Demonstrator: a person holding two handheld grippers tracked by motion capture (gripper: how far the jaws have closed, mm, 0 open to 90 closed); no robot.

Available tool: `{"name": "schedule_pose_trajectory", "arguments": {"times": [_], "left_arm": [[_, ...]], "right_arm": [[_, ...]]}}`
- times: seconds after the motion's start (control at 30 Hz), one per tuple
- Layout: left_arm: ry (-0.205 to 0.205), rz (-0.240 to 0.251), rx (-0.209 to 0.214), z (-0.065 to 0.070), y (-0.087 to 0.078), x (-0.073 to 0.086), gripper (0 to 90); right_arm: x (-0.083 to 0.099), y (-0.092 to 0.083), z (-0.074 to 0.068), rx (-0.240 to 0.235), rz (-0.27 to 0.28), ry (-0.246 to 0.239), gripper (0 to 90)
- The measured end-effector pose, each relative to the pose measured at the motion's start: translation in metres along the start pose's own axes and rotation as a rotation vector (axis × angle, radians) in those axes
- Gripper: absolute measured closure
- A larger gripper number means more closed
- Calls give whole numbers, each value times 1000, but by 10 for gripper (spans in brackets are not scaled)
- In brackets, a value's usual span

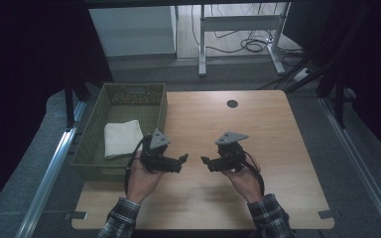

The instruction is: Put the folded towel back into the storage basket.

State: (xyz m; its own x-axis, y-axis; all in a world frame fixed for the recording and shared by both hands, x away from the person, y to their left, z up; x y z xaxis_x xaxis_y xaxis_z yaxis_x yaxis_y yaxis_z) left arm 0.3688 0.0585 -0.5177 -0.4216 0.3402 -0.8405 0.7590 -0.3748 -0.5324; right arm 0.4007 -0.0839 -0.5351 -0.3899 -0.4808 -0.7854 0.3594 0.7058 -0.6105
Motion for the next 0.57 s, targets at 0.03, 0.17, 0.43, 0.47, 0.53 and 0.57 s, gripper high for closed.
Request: {"name": "schedule_pose_trajectory", "arguments": {"times": [0.03,0.17,0.43,0.47,0.53,0.57], "left_arm": [[0,-2,9,7,3,5,2],[114,17,-116,21,9,16,0],[68,-8,9,59,24,40,4],[62,-21,18,60,28,45,4],[60,-33,21,62,32,50,4],[54,-32,22,62,33,51,4]], "right_arm": [[9,-3,2,5,-5,9,182],[40,-7,5,21,-27,31,173],[87,-10,13,48,-95,67,166],[89,-11,14,53,-93,71,166],[90,-12,15,48,-88,78,165],[90,-12,15,48,-87,76,164]]}}
Point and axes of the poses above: each handheld gripper's, and its own axes: y roughly forward along the jaws, x roughly out of its underside, z roughly to its right, the point moved 9 cm from there along y, roughly forward along the jaws, and after that the axes turned 12 degrees about -x, right-handed, at the moved point
